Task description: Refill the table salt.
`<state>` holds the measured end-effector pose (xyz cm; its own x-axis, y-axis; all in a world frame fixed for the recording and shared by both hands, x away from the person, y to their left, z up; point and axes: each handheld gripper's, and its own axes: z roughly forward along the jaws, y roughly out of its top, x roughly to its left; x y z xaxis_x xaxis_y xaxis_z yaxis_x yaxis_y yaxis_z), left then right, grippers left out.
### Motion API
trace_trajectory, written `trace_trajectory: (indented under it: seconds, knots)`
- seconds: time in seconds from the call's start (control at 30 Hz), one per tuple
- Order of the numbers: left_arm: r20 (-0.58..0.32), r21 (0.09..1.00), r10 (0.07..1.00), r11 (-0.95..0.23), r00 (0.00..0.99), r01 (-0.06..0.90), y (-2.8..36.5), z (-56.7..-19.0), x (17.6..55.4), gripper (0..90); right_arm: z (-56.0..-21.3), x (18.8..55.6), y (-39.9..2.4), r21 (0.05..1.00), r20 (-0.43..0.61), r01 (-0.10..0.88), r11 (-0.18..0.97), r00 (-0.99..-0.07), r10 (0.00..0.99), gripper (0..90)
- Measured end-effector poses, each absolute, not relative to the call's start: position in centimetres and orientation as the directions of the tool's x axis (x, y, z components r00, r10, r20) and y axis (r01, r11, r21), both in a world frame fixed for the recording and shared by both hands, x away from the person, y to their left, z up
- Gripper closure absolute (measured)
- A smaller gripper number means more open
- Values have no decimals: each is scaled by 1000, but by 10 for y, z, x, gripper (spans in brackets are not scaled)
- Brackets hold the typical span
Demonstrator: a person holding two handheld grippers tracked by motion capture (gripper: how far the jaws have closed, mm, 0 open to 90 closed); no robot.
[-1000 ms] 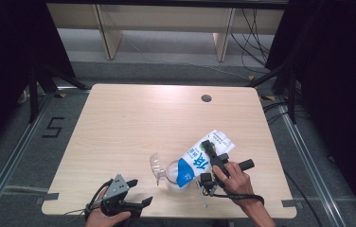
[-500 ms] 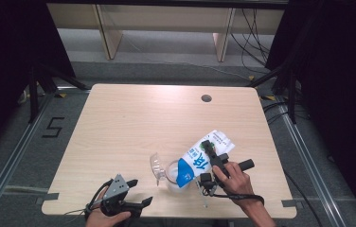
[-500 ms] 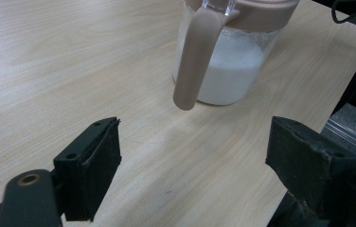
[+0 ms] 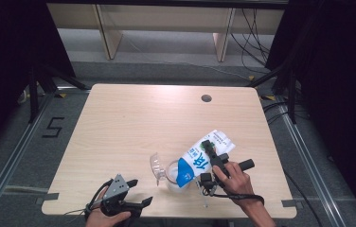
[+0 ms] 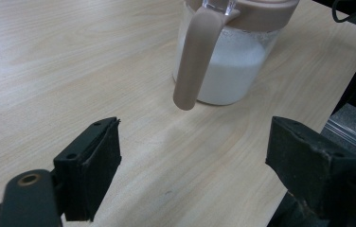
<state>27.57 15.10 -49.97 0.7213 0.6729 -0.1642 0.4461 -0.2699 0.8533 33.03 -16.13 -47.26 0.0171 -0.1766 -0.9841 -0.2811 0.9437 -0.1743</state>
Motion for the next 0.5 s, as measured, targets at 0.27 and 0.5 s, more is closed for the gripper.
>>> trace_trajectory:
  seconds: [0.27, 0.5]
  knots:
    - [-164, 853, 673, -270, 721, 446, 151, -500, 276, 180, -473, 330, -161, -176, -984, -280, 944, 19, -178, 741]
    - [-169, 855, 674, -263, 719, 447, 151, -500, 276, 179, -472, 330, -161, -176, -984, -281, 943, 18, -178, 749]
